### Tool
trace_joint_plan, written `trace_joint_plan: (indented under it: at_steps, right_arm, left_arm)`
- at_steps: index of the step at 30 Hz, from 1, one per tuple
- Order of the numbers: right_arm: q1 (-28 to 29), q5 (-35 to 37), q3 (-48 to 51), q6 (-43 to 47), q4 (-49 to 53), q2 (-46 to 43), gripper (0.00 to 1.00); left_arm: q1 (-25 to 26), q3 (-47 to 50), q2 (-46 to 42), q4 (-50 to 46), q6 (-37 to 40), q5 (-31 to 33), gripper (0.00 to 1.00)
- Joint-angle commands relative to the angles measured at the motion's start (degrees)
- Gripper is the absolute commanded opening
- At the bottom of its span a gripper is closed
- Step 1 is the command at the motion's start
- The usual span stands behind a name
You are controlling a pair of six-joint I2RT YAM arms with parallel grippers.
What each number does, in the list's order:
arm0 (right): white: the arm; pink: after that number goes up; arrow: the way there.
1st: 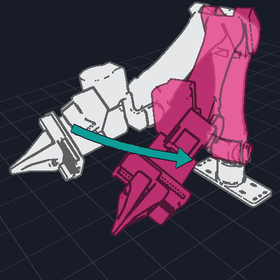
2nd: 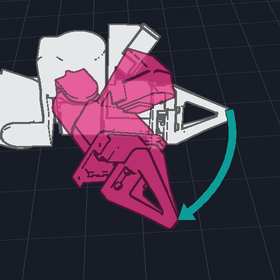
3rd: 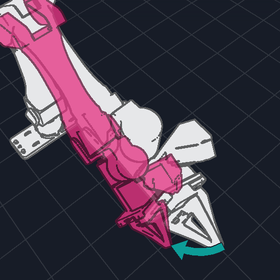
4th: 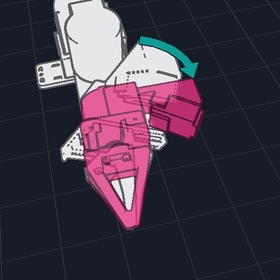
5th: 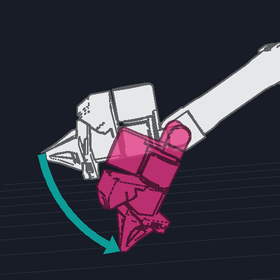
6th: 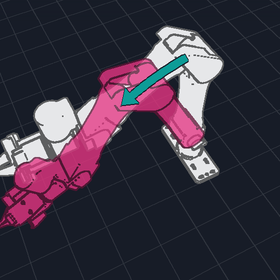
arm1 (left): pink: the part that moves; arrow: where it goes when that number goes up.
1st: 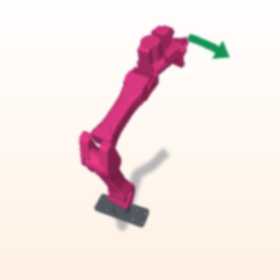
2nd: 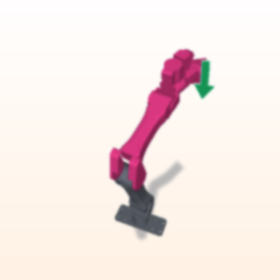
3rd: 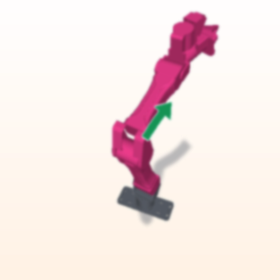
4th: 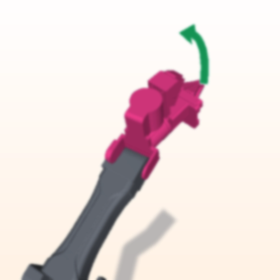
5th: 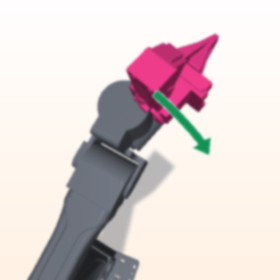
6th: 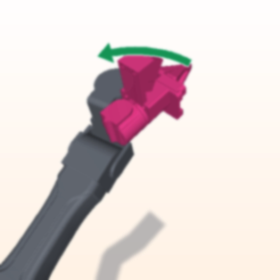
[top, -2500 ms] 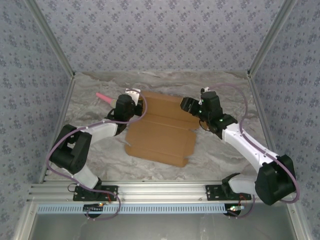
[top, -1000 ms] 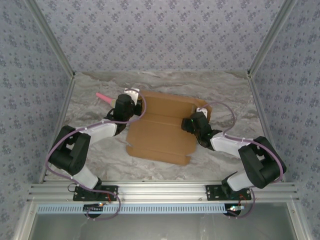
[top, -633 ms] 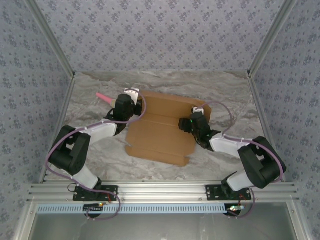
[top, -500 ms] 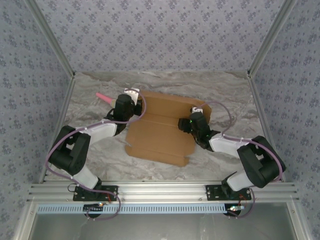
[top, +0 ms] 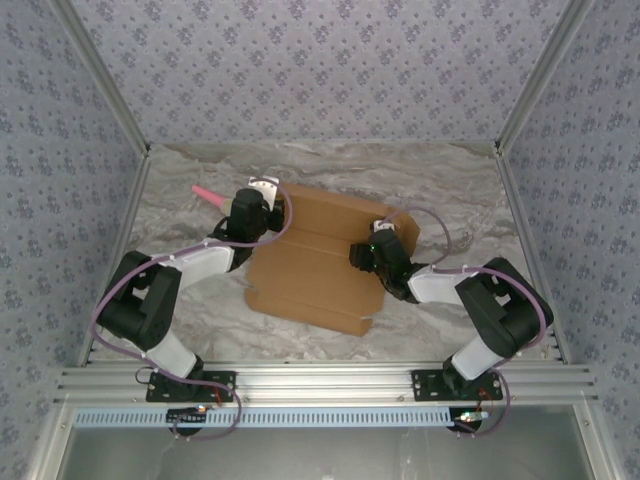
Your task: Fold the paper box
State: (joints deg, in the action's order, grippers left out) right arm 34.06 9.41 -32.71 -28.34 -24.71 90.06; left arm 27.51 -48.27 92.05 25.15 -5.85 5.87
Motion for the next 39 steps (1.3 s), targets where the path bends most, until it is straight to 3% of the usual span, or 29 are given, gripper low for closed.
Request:
trace_joint_plan:
  at_steps: [1,19,30,35,39]
  right_arm:
    - [0.2,0.8,0.2,1.7,0.4,-0.2,0.57]
    - [-0.5,5.2,2.1,6.6,17.4,-19.8,0.65]
    - [-1.7,3.7,-4.6,11.3,33.5,-35.6,0.66]
    - [-3.0,2.4,-11.1,12.5,39.5,-36.7,0.67]
    - [-6.8,-1.9,-17.6,12.0,43.8,-31.5,0.67]
  left_arm:
    - [0.2,-0.2,-0.4,2.6,-1.8,-0.4,0.03]
    - [0.0,-0.3,0.0,2.8,-1.5,0.6,0.03]
    - [-0.1,-0.6,0.0,2.4,-1.6,0.6,0.03]
    - [-0.1,-0.5,-0.4,2.1,-1.4,0.6,0.03]
    - [-0.2,-0.7,-0.5,1.9,-1.4,0.4,0.03]
